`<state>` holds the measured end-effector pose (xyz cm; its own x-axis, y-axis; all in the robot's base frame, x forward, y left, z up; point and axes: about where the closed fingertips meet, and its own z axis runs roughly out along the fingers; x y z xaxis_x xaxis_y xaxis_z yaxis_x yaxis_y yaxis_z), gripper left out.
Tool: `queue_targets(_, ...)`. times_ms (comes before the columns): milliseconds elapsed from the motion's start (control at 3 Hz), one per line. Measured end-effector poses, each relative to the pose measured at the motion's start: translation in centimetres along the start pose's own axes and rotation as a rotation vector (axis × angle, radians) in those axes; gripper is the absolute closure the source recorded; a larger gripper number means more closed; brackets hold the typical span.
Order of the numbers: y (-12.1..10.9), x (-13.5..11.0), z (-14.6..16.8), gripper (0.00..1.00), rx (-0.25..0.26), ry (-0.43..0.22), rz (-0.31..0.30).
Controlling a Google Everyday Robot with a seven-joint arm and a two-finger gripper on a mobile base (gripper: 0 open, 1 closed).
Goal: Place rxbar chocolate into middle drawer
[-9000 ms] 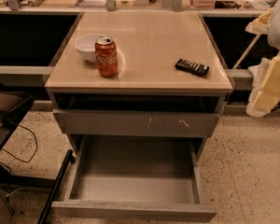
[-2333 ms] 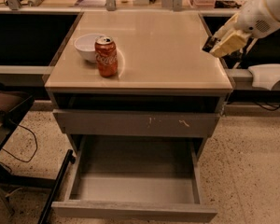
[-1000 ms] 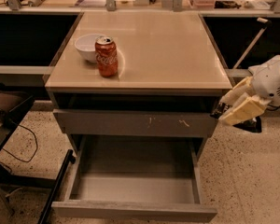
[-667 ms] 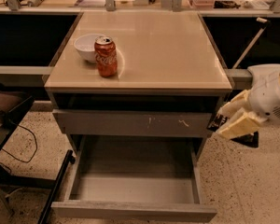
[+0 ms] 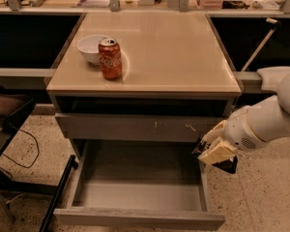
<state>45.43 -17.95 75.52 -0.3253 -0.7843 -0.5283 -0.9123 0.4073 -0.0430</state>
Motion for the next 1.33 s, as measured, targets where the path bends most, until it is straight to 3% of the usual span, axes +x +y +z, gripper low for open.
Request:
queue_targets(333,0.0,-0.1,0.3,1.00,0.002,-0.003,-0.004)
queue_targets(667,-1.0,-0.1,2.5,1.00,0.035,-0.039,0.018)
queue_targets(1000,-1.9,0.5,9.4,1.00,0.044,-0.083,0.098)
queue_targets(1333,-3.1,1.5,14.4,1.00,0.099,-0.087,0.147)
